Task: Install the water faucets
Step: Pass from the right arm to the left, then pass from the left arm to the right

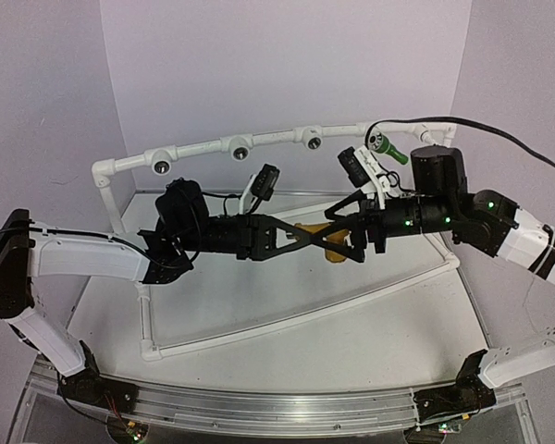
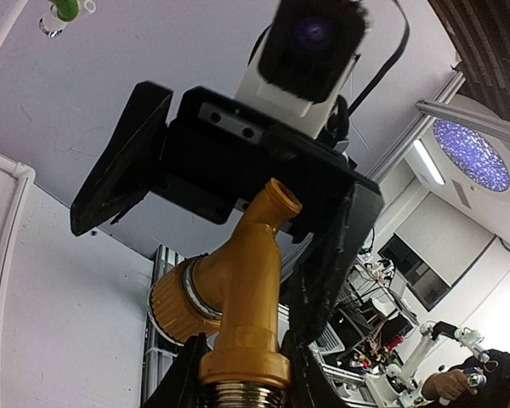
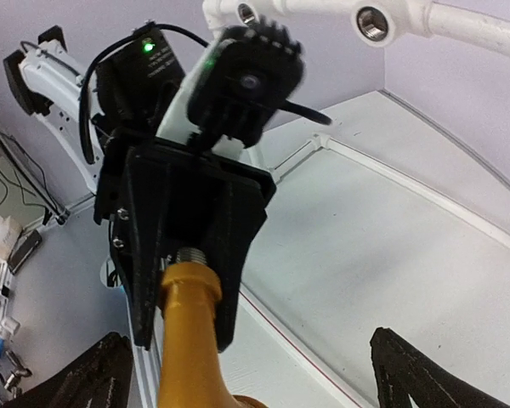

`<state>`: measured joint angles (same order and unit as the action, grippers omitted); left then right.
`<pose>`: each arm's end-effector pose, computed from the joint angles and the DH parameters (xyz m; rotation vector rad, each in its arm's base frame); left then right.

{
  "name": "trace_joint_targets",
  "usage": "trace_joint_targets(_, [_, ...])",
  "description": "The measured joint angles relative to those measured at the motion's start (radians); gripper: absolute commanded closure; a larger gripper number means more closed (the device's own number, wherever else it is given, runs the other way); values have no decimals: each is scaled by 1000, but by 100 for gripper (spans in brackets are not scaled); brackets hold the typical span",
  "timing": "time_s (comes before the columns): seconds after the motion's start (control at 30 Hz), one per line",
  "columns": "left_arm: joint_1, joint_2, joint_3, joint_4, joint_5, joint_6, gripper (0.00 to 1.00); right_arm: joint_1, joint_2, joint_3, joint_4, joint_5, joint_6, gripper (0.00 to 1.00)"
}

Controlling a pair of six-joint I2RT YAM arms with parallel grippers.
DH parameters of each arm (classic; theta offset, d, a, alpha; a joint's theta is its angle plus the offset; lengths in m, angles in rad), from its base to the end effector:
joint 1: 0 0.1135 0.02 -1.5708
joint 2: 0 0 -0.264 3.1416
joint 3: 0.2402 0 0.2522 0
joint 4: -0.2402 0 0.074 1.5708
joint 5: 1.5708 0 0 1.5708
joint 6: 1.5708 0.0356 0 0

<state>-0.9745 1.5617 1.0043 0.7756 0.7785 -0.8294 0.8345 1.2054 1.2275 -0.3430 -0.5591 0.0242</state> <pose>0.1782 -0.3071 0.3203 0.9128 1.5055 -1.9313 0.1661 0.2113 0.3926 -1.1429 1.6376 1.0977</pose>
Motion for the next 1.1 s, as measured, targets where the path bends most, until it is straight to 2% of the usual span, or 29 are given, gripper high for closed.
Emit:
trace_joint_targets(0.17, [0,-38,-47,79,-25,-7,100,0,-38,-102,115,9,174,2])
trace_joint_targets(0.5, [0,-66,-99,200,-52,3,100,0,-14,-118,301,-119,357,2])
trace_joint_targets(0.7, [5,-123,-173,214,-126,147,100,2,7,-119,343,-112,463,2])
trace_joint_targets(0.97, [11,-130,-178,212,-157,273,100,2,7,-124,354,-77,483,2])
trace_joint_targets(1.1, [11,-187,-183,61,-221,519,100,2,-5,-149,329,-59,497,2])
